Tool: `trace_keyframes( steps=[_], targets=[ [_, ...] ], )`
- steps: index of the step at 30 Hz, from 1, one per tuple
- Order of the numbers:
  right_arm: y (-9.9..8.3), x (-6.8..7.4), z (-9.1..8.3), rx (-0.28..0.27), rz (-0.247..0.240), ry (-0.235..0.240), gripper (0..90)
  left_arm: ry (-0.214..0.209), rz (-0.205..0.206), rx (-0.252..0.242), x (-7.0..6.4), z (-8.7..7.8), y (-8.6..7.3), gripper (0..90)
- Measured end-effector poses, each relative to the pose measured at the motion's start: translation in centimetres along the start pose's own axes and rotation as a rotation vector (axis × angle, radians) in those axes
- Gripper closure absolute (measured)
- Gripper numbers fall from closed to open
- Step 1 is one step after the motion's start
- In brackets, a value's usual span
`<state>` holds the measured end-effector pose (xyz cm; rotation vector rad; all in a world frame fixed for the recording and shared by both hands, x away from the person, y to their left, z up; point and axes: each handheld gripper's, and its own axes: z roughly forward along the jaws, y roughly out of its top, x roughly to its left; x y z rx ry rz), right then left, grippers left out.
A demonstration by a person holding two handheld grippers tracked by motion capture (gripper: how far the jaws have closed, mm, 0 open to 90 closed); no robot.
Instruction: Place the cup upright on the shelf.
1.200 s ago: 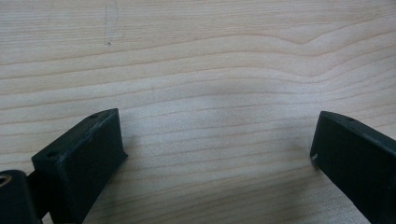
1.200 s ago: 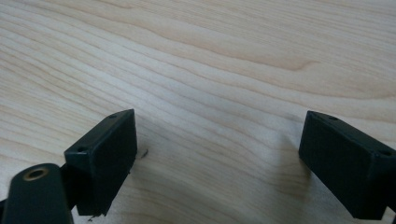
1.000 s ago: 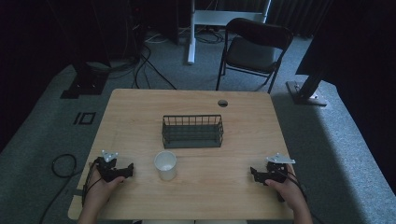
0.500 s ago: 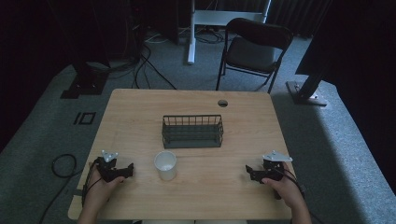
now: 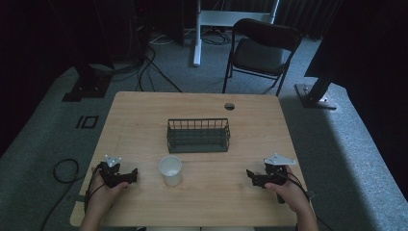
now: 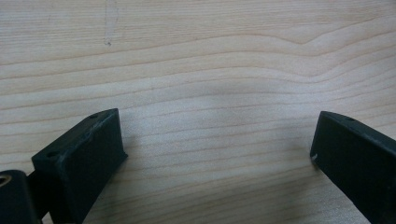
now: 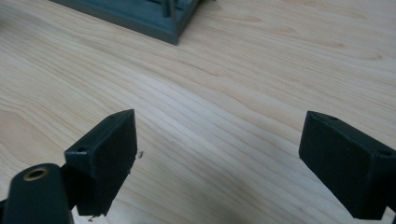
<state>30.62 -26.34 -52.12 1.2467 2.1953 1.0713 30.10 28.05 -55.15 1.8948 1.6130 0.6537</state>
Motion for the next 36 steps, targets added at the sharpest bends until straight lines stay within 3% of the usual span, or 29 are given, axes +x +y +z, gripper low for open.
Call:
trace_keyframes(
  steps=[5, 36],
  targets=[
    [0.8, 1.0, 0.2, -0.013, -0.011, 0.046, 11.1, 0.000, 0.000, 0.000, 0.0, 0.0, 0.0, 3.0],
    [3.6, 6.3, 2.8, -0.034, -0.120, 0.177, 11.1, 0.000, 0.000, 0.000, 0.0, 0.0, 0.0, 3.0]
  ],
)
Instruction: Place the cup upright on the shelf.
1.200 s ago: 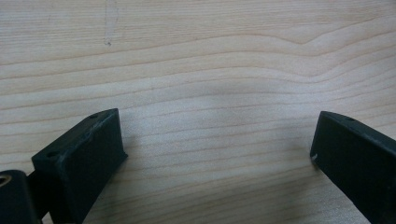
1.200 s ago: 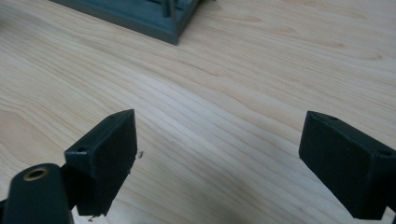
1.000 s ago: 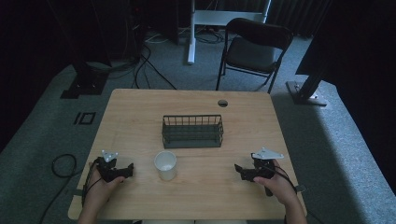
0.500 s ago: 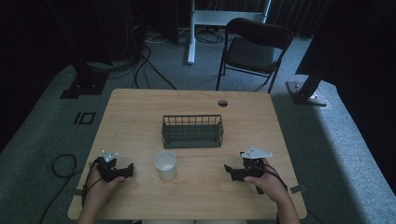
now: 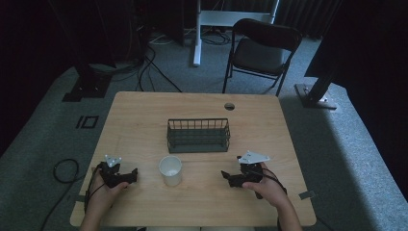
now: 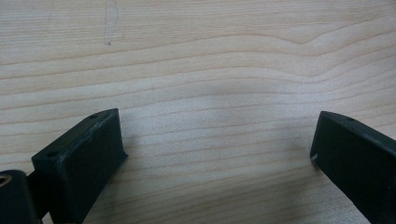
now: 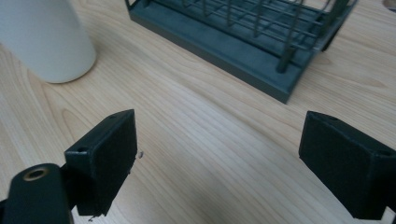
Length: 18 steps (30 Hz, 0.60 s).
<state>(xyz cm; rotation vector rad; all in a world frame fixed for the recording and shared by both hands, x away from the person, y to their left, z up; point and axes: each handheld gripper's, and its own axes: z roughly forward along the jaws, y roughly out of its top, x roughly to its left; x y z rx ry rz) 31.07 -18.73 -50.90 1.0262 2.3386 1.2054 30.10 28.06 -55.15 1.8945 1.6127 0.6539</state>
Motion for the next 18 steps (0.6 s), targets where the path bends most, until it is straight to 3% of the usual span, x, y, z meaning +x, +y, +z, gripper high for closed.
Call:
trace_keyframes(
  steps=[18],
  targets=[
    [1.2, 2.6, 2.2, 0.008, -0.056, 0.077, 11.1, 0.000, 0.000, 0.000, 0.0, 0.0, 0.0, 3.0]
  ],
)
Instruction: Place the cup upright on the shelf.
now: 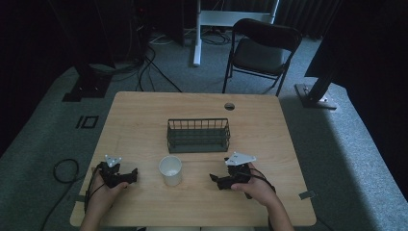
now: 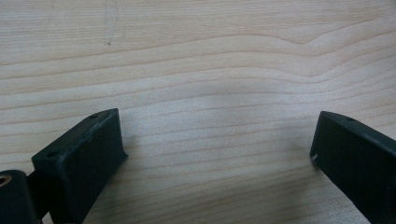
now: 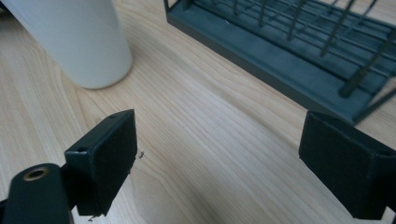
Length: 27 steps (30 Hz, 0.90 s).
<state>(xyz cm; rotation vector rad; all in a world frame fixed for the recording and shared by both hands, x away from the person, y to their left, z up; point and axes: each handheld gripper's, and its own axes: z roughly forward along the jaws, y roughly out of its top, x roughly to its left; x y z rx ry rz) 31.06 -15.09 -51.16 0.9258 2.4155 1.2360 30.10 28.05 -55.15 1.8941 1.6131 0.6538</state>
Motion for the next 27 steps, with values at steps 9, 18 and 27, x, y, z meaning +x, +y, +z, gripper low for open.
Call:
trace_keyframes(
  steps=[9, 18, 27],
  targets=[
    [0.8, 1.2, 0.8, -0.007, -0.027, 0.031, 11.1, 0.000, 0.000, 0.000, 0.0, 0.0, 0.0, 3.0],
    [1.5, 2.5, 1.9, -0.009, -0.054, 0.066, 11.1, 0.000, 0.000, 0.000, 0.0, 0.0, 0.0, 3.0],
    [2.3, 3.6, 2.9, -0.020, -0.077, 0.093, 11.1, 0.000, 0.000, 0.000, 0.0, 0.0, 0.0, 3.0]
  ],
)
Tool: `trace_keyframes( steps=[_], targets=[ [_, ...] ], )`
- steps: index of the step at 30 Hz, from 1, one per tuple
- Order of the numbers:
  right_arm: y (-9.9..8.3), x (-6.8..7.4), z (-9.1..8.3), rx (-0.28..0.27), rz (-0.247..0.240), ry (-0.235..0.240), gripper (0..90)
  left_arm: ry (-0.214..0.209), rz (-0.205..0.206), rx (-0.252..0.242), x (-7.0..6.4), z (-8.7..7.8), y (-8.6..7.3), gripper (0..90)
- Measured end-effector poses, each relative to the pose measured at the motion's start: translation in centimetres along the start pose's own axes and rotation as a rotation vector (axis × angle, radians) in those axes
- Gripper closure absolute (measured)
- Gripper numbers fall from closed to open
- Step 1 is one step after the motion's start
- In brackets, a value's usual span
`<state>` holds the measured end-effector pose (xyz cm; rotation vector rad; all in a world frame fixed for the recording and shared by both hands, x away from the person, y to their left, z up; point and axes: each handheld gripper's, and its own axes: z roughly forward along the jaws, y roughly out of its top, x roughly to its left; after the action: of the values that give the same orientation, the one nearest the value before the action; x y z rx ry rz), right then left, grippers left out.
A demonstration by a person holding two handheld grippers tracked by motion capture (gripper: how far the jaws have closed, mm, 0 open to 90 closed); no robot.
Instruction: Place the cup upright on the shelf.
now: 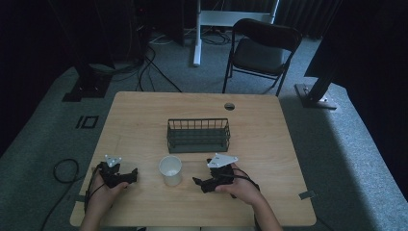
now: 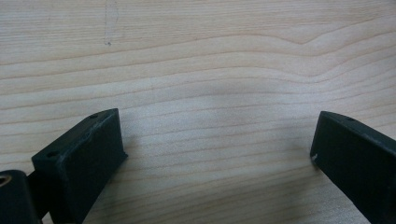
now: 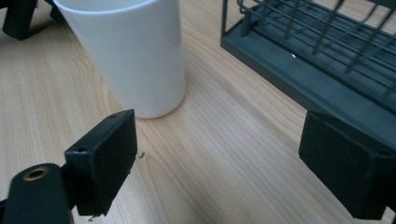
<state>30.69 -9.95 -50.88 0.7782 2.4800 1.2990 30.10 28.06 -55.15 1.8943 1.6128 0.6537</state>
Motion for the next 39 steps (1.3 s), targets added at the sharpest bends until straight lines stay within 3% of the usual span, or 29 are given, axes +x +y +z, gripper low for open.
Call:
trace_keyframes(
  steps=[18, 39],
  targets=[
    [1.9, 2.4, 2.1, -0.032, -0.049, 0.079, 11.1, 0.000, 0.000, 0.000, 0.0, 0.0, 0.0, 3.0],
    [3.5, 3.8, 4.0, -0.046, -0.099, 0.105, 13.5, 0.000, 0.000, 0.000, 0.0, 0.0, 0.0, 3.0]
  ],
)
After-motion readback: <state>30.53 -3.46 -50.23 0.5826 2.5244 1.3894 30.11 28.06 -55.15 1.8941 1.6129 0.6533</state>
